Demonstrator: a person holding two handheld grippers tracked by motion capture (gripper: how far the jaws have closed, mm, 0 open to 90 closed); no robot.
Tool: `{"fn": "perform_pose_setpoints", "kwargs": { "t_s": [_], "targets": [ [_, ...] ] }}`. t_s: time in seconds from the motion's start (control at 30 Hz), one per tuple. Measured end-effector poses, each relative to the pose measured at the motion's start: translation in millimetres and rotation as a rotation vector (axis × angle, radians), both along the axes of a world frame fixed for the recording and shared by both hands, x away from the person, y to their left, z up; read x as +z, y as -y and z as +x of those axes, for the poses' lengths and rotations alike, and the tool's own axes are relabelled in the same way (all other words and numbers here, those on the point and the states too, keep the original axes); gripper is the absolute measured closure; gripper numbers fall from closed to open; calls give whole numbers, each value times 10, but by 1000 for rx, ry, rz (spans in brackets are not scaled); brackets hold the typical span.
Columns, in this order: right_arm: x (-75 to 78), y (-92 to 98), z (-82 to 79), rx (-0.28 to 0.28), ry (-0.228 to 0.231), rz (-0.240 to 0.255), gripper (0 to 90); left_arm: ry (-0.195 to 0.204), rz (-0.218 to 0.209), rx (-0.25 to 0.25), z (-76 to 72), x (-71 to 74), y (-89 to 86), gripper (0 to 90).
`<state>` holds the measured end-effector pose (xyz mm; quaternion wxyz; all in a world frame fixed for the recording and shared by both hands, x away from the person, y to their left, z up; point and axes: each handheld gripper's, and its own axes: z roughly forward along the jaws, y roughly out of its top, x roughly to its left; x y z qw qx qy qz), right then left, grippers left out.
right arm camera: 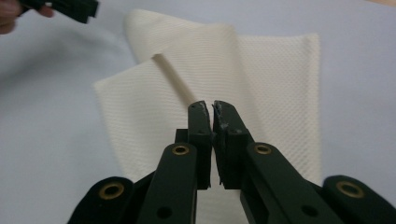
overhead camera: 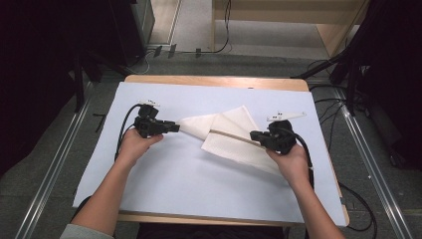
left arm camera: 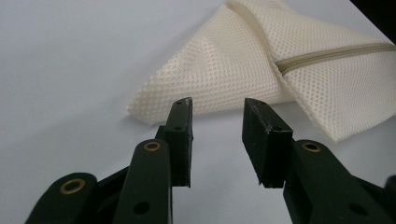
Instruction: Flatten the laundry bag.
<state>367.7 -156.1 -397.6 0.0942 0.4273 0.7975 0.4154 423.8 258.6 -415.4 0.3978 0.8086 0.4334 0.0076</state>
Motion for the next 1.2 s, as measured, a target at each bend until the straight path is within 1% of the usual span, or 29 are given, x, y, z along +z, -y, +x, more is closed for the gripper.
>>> {"fn": "perform_pose_setpoints", "kwargs": {
  "t_s": [0.03,0.07,0.13,0.2,0.3,0.33,0.37,0.43,0.47,0.53,0.6,0.67,0.8,0.83,0.97,1.07,1.1,1.2],
  "targets": [
    [0,0,0,0,0,0,883,0,-2,3,0,0,0,642],
    [-10,15,52,3,-3,-8,884,-1,-5,6,1,0,-3,643],
    [-49,70,209,13,-38,6,900,-2,-7,8,2,-2,-9,641],
    [-77,113,328,17,-49,15,900,-1,-6,10,3,-4,-14,642],
    [-148,140,476,28,-59,-13,900,1,-8,10,2,-1,-21,642],
    [-174,142,505,30,-69,-19,900,3,-8,9,0,3,-21,643],
    [-236,141,557,29,-77,-38,900,5,-10,10,-2,3,-21,643],
    [-298,133,595,32,-93,-54,900,6,-13,12,-3,8,-24,643],
    [-343,124,618,34,-114,-67,900,7,-14,12,-4,8,-24,643],
    [-405,120,654,39,-124,-79,900,6,-13,11,-2,8,-28,643],
    [-436,117,672,42,-136,-75,900,7,-12,12,-1,8,-28,643],
    [-460,120,689,58,-142,-72,900,6,-17,12,2,4,-31,643],
    [-493,92,677,88,-186,-72,900,9,-19,17,1,9,-36,643],
    [-493,81,668,99,-189,-70,900,10,-18,17,1,11,-39,643],
    [-454,25,608,129,-184,-71,900,12,-14,20,0,15,-45,644],
    [-408,-14,526,154,-171,-61,900,13,-21,22,-1,20,-53,644],
    [-395,-24,498,165,-156,-59,900,13,-19,23,-2,23,-55,644],
    [-349,-64,384,179,-136,-46,900,17,-19,24,-1,26,-63,644]
  ]
}}
